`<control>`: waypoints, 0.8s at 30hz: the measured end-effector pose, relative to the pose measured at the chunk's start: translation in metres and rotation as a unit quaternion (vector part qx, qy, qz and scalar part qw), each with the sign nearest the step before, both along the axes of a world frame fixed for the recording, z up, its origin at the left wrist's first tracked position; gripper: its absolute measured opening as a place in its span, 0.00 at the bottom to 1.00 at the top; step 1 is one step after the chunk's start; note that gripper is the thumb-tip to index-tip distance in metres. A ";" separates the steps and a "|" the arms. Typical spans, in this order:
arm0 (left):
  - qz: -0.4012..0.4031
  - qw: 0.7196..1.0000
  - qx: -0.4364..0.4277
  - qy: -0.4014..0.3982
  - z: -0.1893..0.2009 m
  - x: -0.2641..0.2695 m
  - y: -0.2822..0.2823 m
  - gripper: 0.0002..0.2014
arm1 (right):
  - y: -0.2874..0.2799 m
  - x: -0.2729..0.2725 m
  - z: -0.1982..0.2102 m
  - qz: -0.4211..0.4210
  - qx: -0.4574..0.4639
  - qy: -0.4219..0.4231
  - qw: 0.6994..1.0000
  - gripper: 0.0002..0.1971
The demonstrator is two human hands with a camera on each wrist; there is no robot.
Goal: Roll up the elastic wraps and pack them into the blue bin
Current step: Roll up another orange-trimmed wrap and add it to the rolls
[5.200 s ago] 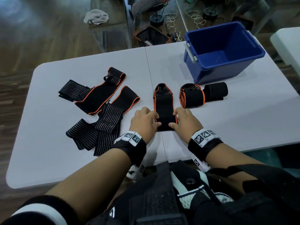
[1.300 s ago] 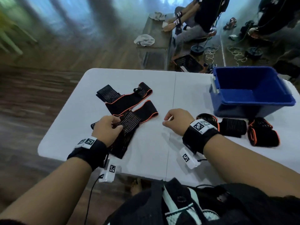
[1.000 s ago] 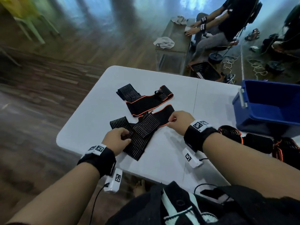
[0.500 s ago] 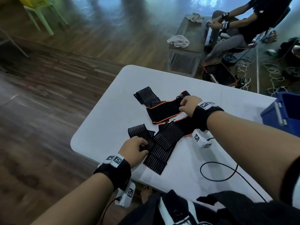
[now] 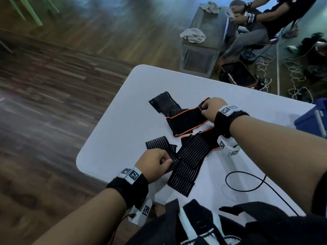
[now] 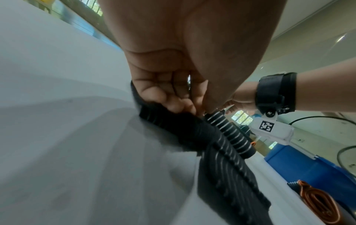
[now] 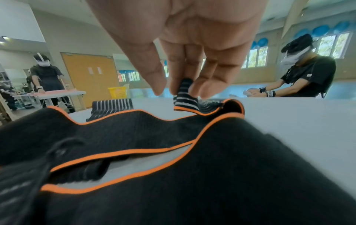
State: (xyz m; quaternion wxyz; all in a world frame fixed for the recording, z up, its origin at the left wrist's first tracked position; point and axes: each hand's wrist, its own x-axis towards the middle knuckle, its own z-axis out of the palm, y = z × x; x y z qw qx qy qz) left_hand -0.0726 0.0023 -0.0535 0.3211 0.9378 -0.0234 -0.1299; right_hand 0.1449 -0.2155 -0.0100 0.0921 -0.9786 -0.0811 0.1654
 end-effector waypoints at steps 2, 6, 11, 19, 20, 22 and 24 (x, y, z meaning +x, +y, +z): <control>0.004 1.000 -0.013 -0.021 0.009 0.009 -0.005 0.07 | -0.012 -0.001 0.014 -0.032 0.032 -0.038 0.998 0.03; 0.017 0.996 -0.032 -0.080 0.022 0.036 -0.022 0.06 | -0.050 -0.005 0.047 -0.104 0.054 -0.082 0.990 0.10; -0.059 0.990 -0.034 -0.120 0.024 0.065 -0.062 0.06 | -0.104 -0.023 0.082 -0.164 0.031 -0.110 0.980 0.10; -0.179 0.978 0.046 -0.097 0.025 0.096 -0.147 0.31 | -0.165 -0.073 0.095 -0.228 0.073 -0.123 0.963 0.10; -0.184 0.976 0.067 -0.092 0.023 0.098 -0.155 0.36 | -0.168 -0.079 0.093 -0.232 0.080 -0.123 0.962 0.10; -0.188 0.973 0.116 -0.072 0.019 0.101 -0.168 0.45 | -0.174 -0.091 0.088 -0.237 0.086 -0.125 0.960 0.10; -0.190 0.970 0.138 -0.063 0.017 0.104 -0.175 0.46 | -0.181 -0.101 0.084 -0.247 0.093 -0.119 0.957 0.10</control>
